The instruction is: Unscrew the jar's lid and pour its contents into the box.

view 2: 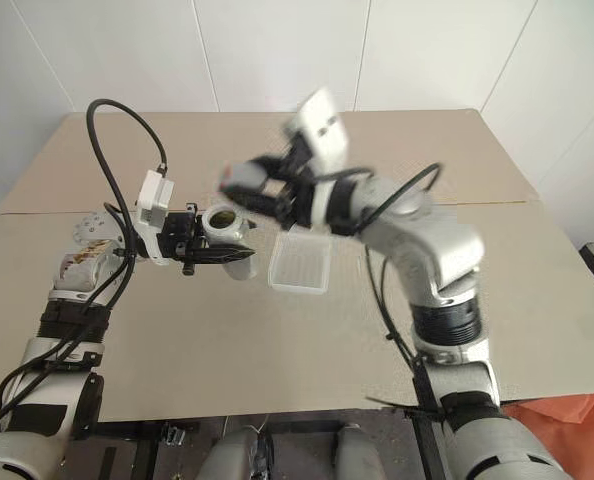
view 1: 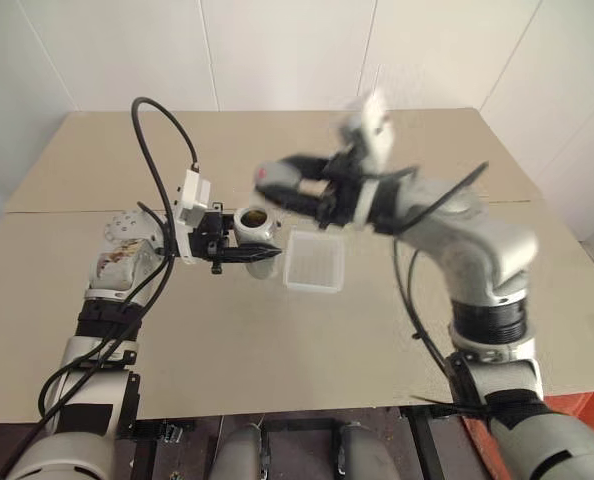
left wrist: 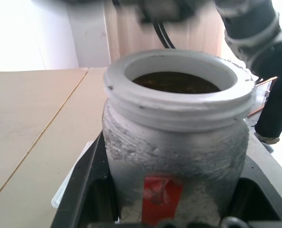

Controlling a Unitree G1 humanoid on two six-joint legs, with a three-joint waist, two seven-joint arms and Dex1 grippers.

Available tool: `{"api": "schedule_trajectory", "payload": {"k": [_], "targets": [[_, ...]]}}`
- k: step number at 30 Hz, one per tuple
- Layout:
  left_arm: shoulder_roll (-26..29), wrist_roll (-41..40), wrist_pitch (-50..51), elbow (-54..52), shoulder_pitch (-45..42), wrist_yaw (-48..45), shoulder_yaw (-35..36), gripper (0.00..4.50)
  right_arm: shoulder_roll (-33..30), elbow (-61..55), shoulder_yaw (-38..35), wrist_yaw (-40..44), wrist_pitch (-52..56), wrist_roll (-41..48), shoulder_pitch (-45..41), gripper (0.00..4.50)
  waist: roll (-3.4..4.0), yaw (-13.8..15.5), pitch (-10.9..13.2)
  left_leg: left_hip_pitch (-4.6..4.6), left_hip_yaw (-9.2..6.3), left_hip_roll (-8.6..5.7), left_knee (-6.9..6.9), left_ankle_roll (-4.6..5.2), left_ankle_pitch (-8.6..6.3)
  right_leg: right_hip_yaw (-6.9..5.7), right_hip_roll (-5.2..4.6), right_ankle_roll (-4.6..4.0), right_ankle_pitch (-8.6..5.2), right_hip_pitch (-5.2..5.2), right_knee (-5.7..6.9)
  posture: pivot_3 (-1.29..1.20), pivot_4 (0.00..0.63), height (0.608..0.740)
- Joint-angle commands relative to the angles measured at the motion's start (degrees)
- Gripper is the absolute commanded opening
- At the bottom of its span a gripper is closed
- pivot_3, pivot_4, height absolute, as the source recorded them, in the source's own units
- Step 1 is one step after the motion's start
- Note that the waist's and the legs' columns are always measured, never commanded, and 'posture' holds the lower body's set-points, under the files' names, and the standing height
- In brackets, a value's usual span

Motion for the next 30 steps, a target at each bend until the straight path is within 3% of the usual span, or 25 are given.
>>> {"api": "schedule_trajectory", "payload": {"k": [1,8,12,17,22,23,26,30], "targets": [[-0.33,0.25,-1.55,-0.03,-1.06,0.27,0.46,1.97,-4.67,-2.26,-4.56,-2.03,-0.42,-1.39,4.48,2.78,0.0,0.03,0.0,0.0,0.0,0.0,-0.01,0.0,0.0,0.0,0.0,0.0,0.0,0.0,-0.01,0.0,0.15,0.74],[-0.89,1.2,-3.54,1.92,-2.08,2.73,1.48,1.97,-12.16,-3.14,-2.19,-5.52,-12.18,-14.0,24.44,2.78,-0.01,0.03,0.0,-0.01,0.04,-0.02,-0.02,0.02,-0.01,0.02,0.0,0.0,0.0,0.02,-0.05,0.0,0.15,0.74],[-1.36,1.8,-4.47,2.73,-2.54,4.67,1.81,1.97,-9.69,3.66,1.37,-8.62,-19.01,-20.4,31.16,2.78,-0.02,-0.7,-0.01,0.06,0.06,-0.02,-0.02,0.01,0.0,0.11,0.01,0.0,0.0,0.0,-0.09,0.0,0.15,0.74],[-2.75,2.54,-5.39,2.34,-2.49,8.66,2.2,1.97,-5.62,10.11,2.69,-9.04,-24.55,-22.94,32.69,2.78,-0.02,-0.61,-0.01,0.09,0.05,-0.02,-0.01,0.0,0.01,0.16,0.01,0.0,0.0,0.0,-0.18,0.0,0.15,0.74],[-4.01,4.63,-7.8,1.93,-2.29,13.61,2.26,1.97,-6.57,8.96,2.31,-7.14,-22.28,-22.83,32.14,4.39,-0.02,-0.17,-0.01,0.07,0.02,-0.02,-0.01,0.01,0.0,0.13,0.01,0.01,0.01,0.02,-0.13,0.0,0.15,0.74],[-4.35,5.9,-9.31,1.93,-2.34,15.36,2.08,1.97,-7.32,7.37,1.71,-6.21,-21.07,-21.99,32.1,4.48,-0.02,-0.11,-0.01,0.07,0.01,-0.02,-0.02,0.01,0.0,0.11,0.01,0.01,0.01,0.04,-0.13,0.0,0.15,0.74],[-5.9,17.46,-21.54,4.83,-3.62,27.29,-0.69,1.97,-10.83,0.67,-1.12,-1.87,-13.77,-16.37,31.09,4.48,-0.02,0.17,-0.01,0.04,0.01,-0.03,0.0,0.04,-0.02,0.1,-0.01,0.03,0.02,0.07,-0.14,0.0,0.15,0.74],[-3.4,48.68,-46.94,16.0,-9.26,57.77,-11.15,1.97,-16.0,-7.68,-4.17,5.04,-3.55,-5.79,28.36,4.48,-0.03,0.98,0.0,0.08,-0.01,-0.07,0.02,0.06,-0.03,0.06,-0.02,0.03,0.04,0.13,-0.29,0.0,0.15,0.74]]}}
